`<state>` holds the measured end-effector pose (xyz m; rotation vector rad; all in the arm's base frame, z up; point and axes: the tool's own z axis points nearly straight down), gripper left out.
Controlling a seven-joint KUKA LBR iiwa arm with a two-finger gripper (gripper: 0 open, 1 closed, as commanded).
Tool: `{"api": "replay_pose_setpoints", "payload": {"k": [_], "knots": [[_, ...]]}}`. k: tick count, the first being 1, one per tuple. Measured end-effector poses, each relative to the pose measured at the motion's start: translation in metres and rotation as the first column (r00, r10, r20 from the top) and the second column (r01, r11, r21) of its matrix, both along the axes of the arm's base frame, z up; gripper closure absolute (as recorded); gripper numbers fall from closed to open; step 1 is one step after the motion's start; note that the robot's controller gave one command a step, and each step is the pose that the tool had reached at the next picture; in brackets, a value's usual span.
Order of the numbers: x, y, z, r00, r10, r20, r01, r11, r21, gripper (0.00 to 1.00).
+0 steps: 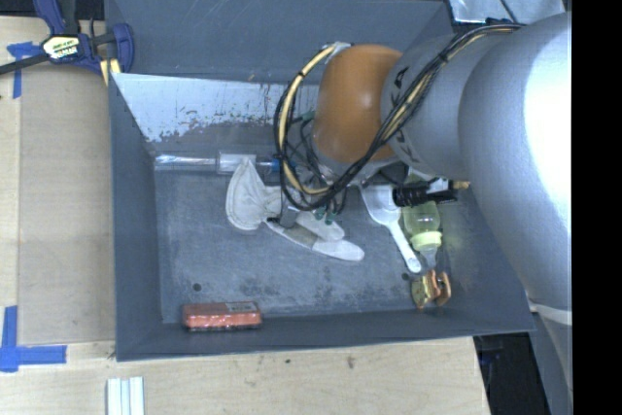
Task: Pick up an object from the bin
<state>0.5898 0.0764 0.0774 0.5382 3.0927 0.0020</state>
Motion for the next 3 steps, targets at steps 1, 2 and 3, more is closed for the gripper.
{"api": "replay_pose_setpoints", "payload": {"k": [1,2,3], "knots": [[0.005,-0.016,0.015,0.999,0.048,0.000,-0.048,0.999,-0.001,1.00],[0.026,-0.009,0.044,0.997,0.074,-0.002,-0.074,0.997,-0.002,1.00],[0.009,-0.030,0.023,0.994,0.114,0.006,-0.114,0.994,-0.001,1.00]]}}
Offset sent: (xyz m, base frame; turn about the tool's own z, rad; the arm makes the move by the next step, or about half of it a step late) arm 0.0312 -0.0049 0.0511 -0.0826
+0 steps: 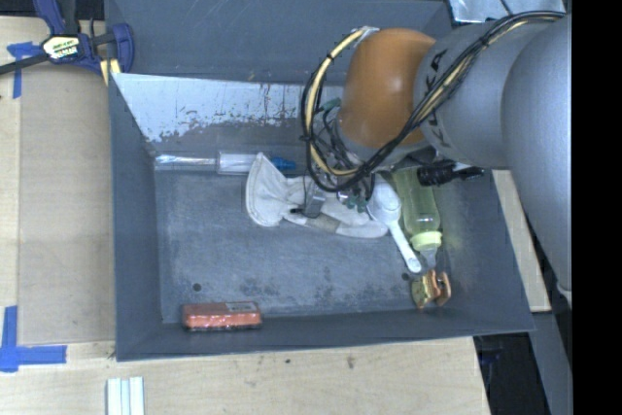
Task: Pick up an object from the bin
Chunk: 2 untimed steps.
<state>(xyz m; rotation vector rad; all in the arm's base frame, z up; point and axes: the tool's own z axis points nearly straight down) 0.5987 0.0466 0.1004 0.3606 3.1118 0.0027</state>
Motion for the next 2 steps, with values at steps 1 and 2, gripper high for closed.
{"api": "replay_pose_setpoints", "payload": {"k": [1,2], "knots": [[-0.002,0.000,0.020,1.000,0.004,-0.020,-0.004,1.000,-0.002,1.00],[-0.003,-0.001,0.060,1.000,0.023,-0.001,-0.023,1.000,-0.001,1.00]]}}
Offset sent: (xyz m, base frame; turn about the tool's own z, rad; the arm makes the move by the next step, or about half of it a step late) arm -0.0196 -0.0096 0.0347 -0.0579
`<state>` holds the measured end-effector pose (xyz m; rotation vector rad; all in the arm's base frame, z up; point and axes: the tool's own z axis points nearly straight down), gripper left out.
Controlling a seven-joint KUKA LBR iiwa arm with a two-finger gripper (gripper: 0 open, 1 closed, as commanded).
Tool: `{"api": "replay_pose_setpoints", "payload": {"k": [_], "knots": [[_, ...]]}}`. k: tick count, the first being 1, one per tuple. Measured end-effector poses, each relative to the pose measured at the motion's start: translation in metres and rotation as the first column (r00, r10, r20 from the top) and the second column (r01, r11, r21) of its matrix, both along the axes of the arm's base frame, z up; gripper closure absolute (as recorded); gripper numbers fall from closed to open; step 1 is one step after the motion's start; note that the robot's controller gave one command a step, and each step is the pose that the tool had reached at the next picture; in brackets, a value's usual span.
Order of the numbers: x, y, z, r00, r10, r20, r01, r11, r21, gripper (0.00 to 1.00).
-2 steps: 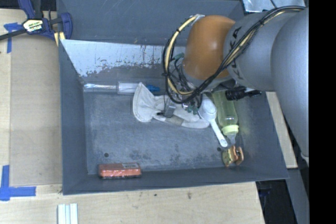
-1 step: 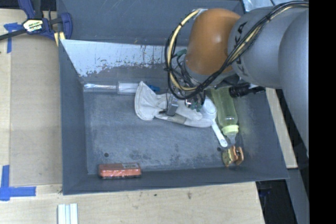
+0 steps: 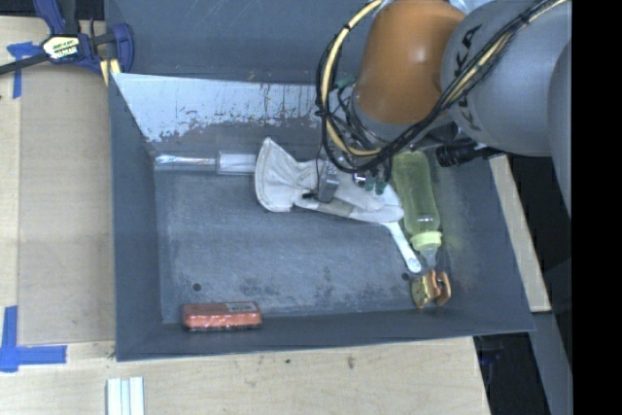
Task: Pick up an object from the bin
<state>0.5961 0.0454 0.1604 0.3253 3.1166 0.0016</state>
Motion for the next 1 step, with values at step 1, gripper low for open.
{"api": "replay_pose_setpoints", "payload": {"k": [1], "knots": [[-0.0048,-0.0002,0.0167,1.000,0.026,-0.005,-0.026,1.000,-0.001,1.00]]}}
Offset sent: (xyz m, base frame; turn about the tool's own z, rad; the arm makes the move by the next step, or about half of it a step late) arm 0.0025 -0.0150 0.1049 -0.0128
